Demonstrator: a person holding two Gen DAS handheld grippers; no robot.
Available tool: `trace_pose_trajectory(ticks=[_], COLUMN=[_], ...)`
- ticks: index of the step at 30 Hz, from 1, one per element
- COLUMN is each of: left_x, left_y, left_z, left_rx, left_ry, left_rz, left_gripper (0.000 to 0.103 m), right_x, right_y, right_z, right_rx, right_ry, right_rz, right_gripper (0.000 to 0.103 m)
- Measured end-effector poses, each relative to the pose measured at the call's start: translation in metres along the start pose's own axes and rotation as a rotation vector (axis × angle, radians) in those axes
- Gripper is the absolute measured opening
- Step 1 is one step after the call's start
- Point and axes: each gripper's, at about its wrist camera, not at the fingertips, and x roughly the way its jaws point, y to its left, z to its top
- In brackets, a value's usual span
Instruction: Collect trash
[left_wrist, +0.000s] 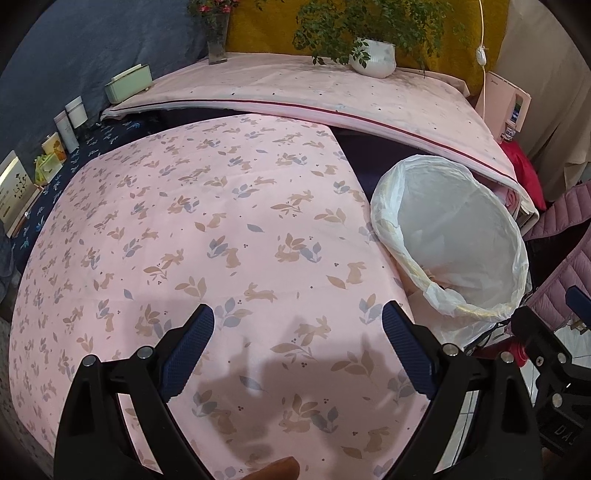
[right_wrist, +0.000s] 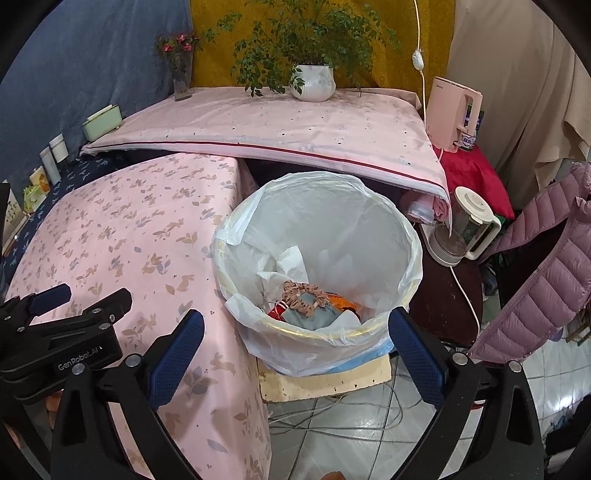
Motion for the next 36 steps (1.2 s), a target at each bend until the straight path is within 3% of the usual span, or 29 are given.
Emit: trace_pose_trajectory(ticks=[36], left_x=[-0.0003], left_y=[-0.0071], left_z=[-0.0045], left_rx=[-0.004], left_ry=[0.001], left_rz=[0.015], left_gripper=[0.088], right_x=[0.0022], right_y=[-0.0004], right_z=[-0.0063], right_rx=[-0.014], right_ry=[0.01], right_rz=[-0.009], right_gripper=[0.096])
